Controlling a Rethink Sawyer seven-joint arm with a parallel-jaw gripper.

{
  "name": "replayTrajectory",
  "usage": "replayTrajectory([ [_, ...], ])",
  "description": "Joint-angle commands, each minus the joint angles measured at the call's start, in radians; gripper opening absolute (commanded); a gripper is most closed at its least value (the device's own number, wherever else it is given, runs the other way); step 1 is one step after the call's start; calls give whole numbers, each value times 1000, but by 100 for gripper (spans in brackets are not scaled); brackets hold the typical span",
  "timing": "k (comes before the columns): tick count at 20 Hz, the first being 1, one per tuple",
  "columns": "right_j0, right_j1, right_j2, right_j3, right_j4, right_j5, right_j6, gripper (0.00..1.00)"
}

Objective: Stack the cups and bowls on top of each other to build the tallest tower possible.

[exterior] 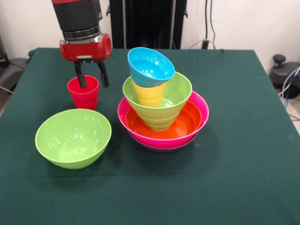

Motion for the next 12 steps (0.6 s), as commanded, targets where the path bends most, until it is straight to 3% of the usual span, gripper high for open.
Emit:
replayTrajectory([
  [1, 24, 57, -57, -83, -105, -7, -194, 100],
  [12, 55, 81, -86, -117, -141, -15, -177, 100],
])
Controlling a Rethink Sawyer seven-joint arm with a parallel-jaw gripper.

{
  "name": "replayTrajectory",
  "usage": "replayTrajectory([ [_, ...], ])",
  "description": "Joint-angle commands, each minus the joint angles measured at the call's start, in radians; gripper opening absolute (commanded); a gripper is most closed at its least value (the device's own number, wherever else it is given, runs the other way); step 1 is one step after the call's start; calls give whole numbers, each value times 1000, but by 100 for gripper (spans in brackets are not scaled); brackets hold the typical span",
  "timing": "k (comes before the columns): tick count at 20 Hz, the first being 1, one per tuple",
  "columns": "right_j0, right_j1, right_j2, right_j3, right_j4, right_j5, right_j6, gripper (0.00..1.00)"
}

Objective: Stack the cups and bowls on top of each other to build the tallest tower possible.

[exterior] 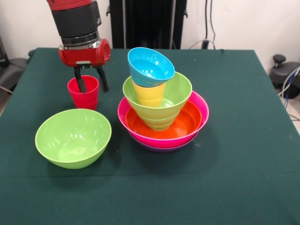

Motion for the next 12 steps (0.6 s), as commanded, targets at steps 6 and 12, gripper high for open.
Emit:
replayTrajectory([
  [6, 62, 63, -91, -101, -155, -24, -180, 100],
  [12, 77, 104, -108, -120, -204, -53, -143, 100],
])
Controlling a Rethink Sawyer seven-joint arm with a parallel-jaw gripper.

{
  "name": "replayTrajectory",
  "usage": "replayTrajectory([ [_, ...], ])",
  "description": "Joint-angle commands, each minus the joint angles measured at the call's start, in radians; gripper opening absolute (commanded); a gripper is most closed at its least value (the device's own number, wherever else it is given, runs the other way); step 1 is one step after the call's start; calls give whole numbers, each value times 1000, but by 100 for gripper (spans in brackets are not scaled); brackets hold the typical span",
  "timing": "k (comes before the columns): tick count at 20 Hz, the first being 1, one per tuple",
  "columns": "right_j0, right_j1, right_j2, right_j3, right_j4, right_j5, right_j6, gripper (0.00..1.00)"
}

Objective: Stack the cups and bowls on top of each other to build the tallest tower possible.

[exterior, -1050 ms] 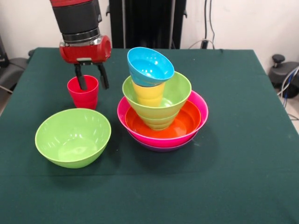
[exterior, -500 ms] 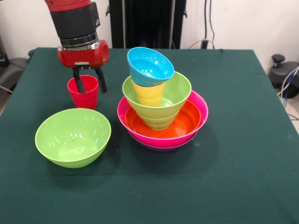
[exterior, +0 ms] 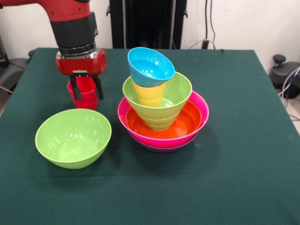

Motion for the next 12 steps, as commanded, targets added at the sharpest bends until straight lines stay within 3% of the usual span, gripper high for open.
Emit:
replayTrajectory([
  [1, 61, 66, -82, -83, -124, -54, -140, 100],
  [7, 34, 23, -56, -38, -96, -33, -157, 100],
  [12, -13, -131, 16, 74, 25, 42, -179, 100],
])
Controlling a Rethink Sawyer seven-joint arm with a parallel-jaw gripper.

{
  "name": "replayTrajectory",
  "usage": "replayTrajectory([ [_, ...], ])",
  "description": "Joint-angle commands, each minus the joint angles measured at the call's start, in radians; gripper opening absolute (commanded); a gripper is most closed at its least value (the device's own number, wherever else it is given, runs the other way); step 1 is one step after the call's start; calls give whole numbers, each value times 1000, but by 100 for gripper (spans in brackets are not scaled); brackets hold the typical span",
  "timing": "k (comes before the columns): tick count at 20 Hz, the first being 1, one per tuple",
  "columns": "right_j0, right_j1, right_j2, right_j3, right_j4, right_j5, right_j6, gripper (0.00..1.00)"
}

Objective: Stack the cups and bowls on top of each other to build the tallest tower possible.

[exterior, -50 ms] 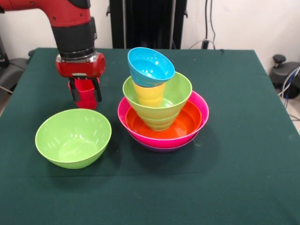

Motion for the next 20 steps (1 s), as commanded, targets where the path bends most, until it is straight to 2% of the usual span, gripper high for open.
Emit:
replayTrajectory([
  [1, -17, -150, 45, 89, 66, 55, -182, 100],
  [5, -44, -218, 79, 138, 132, 81, -199, 100],
  [12, -64, -283, 109, 176, 192, 106, -217, 100],
  [15, -49, -282, 94, 188, 180, 79, -190, 100],
  [20, -4, -253, 34, 208, 113, -9, -101, 100],
])
